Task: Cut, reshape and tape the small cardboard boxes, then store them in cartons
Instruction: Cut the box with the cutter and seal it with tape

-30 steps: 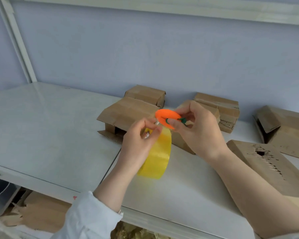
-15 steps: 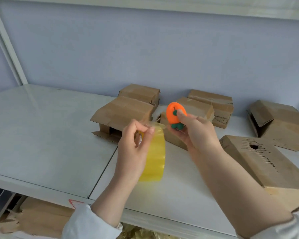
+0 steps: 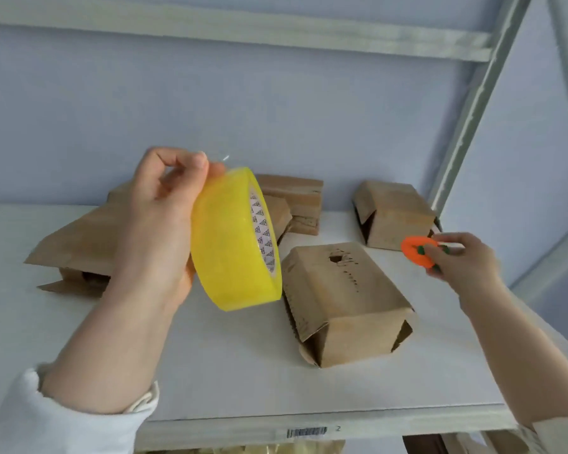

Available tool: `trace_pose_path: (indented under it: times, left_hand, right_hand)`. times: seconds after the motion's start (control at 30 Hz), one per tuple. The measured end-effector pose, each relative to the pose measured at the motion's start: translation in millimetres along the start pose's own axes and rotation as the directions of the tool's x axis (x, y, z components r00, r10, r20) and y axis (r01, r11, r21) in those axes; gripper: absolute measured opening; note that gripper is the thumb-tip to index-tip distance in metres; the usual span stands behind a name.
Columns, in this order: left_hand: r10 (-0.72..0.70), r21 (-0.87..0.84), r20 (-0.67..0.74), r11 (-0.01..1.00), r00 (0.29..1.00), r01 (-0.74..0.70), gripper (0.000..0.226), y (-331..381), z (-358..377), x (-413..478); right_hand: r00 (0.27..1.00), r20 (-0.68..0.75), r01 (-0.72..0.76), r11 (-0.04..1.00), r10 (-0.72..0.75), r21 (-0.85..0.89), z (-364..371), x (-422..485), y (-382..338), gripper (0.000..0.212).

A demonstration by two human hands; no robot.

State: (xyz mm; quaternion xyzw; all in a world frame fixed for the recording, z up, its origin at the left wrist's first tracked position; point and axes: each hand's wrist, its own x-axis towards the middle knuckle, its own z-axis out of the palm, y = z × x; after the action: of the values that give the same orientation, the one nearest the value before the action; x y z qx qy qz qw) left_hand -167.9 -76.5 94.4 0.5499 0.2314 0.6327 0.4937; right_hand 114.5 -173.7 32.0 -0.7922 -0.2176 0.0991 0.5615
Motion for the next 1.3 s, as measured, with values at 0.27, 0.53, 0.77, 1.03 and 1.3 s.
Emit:
trace_pose_path:
  times: [0.27, 0.53, 0.77, 1.03, 1.3]
  left_hand:
    - [-0.057, -0.017, 0.016, 0.998, 0.998, 0.057, 0.019, -11.7, 57.7, -1.4]
    - [-0.116, -0.069, -0.014, 0.991, 0.993, 0.114, 0.019, -19.1, 115.9, -9.3]
    - [-0.406, 0.092, 0.179, 0.914, 0.896, 0.396, 0.01, -29.7, 123.8, 10.2]
    - [-0.5, 0.255, 0.341, 0.864, 0.797, 0.433, 0.014, -77.0, 116.1, 39.0]
    - [-0.357, 0.385, 0.371, 0.899, 0.857, 0.208, 0.024, -126.2, 109.3, 63.1]
  right_hand:
    - [0.973, 0.222, 0.078, 0.819, 0.061, -0.568, 7.9, 27.5, 79.6, 0.037]
    - [0.503, 0.569, 0.657, 0.716, -0.65, 0.237, -21.5, -54.3, -11.2, 0.061]
    - [0.519, 0.63, 0.567, 0.784, -0.578, 0.252, -14.8, -50.6, -7.8, 0.052]
    - [0.579, 0.681, 0.33, 0.893, -0.448, 0.307, -11.6, -48.7, -0.1, 0.07]
    - [0.908, 0.283, 0.178, 0.894, -0.31, 0.411, 14.1, -68.7, -29.2, 0.046]
